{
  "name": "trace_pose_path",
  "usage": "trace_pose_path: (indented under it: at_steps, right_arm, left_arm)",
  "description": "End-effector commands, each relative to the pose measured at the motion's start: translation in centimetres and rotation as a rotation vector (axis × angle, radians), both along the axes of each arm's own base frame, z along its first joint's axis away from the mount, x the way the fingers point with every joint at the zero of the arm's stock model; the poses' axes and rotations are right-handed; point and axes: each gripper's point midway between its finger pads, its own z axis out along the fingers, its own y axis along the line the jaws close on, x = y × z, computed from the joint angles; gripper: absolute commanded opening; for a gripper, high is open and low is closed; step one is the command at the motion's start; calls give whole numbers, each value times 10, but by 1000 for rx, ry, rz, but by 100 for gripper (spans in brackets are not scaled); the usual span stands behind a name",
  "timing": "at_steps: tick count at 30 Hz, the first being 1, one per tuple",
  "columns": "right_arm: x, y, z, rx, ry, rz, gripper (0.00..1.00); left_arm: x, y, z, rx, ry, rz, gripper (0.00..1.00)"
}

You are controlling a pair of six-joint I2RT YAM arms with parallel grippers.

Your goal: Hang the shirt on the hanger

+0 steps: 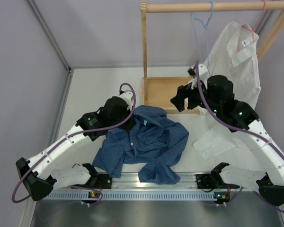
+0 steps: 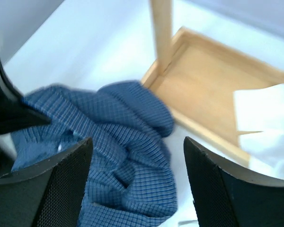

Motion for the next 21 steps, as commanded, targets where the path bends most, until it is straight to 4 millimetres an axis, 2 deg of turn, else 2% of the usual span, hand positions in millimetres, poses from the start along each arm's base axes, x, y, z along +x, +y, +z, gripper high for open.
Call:
trace_pose_path:
  at_steps: [1,2,3,4,5,6,8,10,11,12,13,14,15,17,20,21]
  right_arm:
    - [9,-49,65,-15,-94,-259,75]
    - [14,-54,67,-35,-86,-296,75]
    - [17,-65,86,-27,-118,-354,75]
    - [20,-70,89,-40,-117,-380,75]
    - [29,-78,82,-83,-88,-417,75]
    - [32,-80,95,-70,-102,-424,75]
    - [44,-84,94,-103,-96,-445,75]
    - [51,-89,108,-100,-124,-465,75]
    - [63,-98,107,-137,-134,-503,75]
    - [69,-105,117,-145,-157,-538,75]
    - [77,-111,117,-165,-161,-564,75]
    - [93,-123,110,-198,-144,-602,75]
    - [99,-121,113,-184,-144,-575,74]
    - [116,-124,103,-207,-116,-577,72]
    - [127,-125,100,-215,-111,-568,67]
    - [130,-125,98,-231,-113,-551,60]
  left_arm:
    - [15,17,12,-25,-84,139,0]
    - [13,20,8,-28,-77,152,0]
    - [12,22,8,-32,-77,161,0]
    - [10,25,11,-44,-90,171,0]
    - [8,27,8,-41,-89,173,0]
    - [7,29,8,-41,-91,172,0]
    - [2,29,9,-52,-91,151,0]
    - [-3,29,3,-56,-76,133,0]
    - [-5,29,0,-52,-69,127,0]
    - [-7,30,-7,-42,-58,124,0]
    - [-9,30,-9,-45,-54,118,0]
    - [-12,29,-11,-49,-43,105,0]
    - [-14,29,-14,-47,-35,95,0]
    - [-18,29,-22,-39,-18,79,0]
    - [-24,27,-32,-30,11,51,0]
    - [-25,26,-35,-26,21,48,0]
